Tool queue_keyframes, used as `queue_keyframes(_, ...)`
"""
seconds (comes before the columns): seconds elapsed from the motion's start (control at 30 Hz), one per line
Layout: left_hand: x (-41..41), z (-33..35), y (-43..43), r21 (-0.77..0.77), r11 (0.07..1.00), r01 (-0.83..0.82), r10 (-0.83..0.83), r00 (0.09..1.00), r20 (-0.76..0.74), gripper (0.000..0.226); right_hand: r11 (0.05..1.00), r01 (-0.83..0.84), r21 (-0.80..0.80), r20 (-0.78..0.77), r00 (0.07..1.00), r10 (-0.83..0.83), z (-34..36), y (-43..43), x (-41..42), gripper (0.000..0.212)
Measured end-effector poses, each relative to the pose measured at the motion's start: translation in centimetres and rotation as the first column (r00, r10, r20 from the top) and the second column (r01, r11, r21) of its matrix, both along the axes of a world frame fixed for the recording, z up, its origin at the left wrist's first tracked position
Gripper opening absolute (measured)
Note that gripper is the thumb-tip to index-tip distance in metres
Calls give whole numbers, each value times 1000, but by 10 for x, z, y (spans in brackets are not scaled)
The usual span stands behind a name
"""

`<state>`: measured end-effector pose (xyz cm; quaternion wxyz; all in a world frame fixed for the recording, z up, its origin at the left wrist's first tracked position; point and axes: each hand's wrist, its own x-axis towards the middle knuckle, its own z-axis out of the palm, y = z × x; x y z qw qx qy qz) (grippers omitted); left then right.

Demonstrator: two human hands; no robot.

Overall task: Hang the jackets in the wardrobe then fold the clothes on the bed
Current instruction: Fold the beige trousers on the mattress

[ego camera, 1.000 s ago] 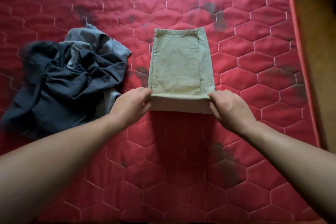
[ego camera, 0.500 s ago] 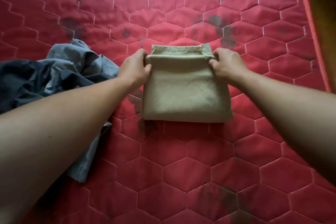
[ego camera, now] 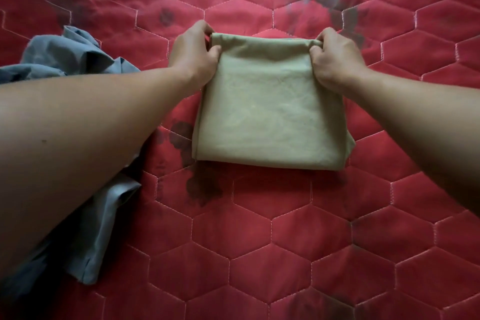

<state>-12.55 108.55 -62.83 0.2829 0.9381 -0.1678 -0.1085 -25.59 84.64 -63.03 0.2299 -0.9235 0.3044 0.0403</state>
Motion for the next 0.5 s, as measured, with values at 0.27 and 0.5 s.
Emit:
queue_keyframes(0.27,-14,-38,-19,122,992,-23,17,999,51,34,981,56,-187,81,996,-41,-46,14,-3,34)
queue_keyframes(0.5,-12,-63,-16,80,993,-81,63,976,209,40,961,187,-204,271,954,-129,-62,15,-5,39)
